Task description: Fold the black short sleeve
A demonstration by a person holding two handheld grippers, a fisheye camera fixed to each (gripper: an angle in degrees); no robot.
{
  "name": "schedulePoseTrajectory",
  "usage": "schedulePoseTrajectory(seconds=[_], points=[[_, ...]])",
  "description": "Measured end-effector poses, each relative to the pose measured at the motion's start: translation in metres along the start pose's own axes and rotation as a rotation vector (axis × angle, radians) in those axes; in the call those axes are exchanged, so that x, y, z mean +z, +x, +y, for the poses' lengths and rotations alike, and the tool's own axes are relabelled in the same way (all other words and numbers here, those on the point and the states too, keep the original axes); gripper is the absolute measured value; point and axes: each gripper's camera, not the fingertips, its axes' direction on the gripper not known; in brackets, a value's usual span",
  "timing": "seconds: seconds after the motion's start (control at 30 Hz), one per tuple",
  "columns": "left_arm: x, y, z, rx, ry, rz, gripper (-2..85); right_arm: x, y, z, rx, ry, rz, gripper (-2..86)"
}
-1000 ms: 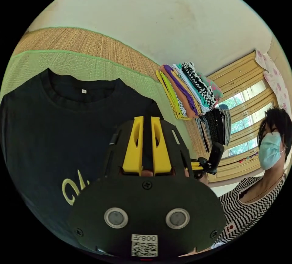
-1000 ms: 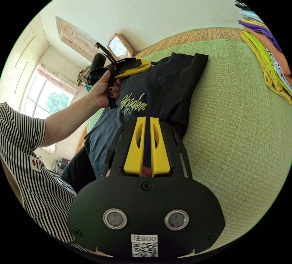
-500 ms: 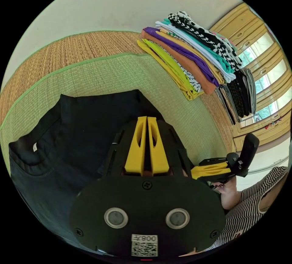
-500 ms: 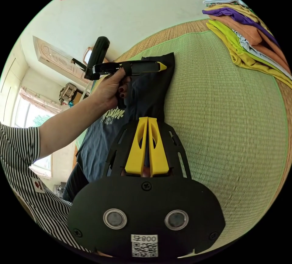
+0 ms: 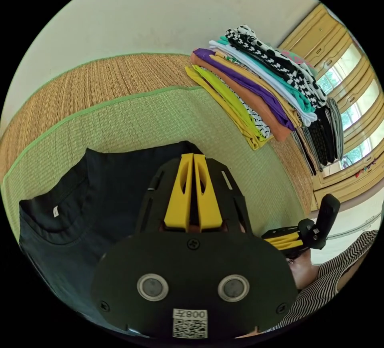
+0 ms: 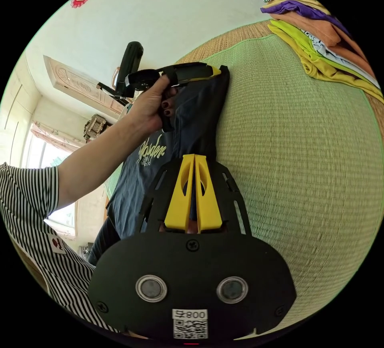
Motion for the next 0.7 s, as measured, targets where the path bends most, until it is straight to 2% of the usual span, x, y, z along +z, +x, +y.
schedulePoseTrajectory(seconds=[0.07,0.2,0.37,0.47,0.57,0.7], points=[[0.003,0.0,-0.001,0.01,-0.053,-0.005,0.2,0.002,0.003,-0.002,0.0,-0.001,0.0,0.0],[-0.021,0.004,0.012,0.002,-0.017,0.034,0.2,0.006,0.013,-0.006,0.006,0.001,-0.019,0.0],[-0.061,0.03,0.073,0.063,-0.038,0.186,0.2,0.002,0.021,-0.009,-0.003,0.031,-0.051,0.0],[-0.069,0.045,0.106,0.092,-0.084,0.197,0.2,-0.004,0.023,-0.009,-0.013,0.06,-0.028,0.0],[-0.066,0.049,0.123,0.101,-0.161,0.125,0.2,0.005,0.034,-0.01,0.002,0.037,-0.01,0.0],[-0.096,0.05,0.135,0.085,-0.093,0.165,0.2,0.022,0.048,-0.012,0.012,0.008,-0.023,0.0]])
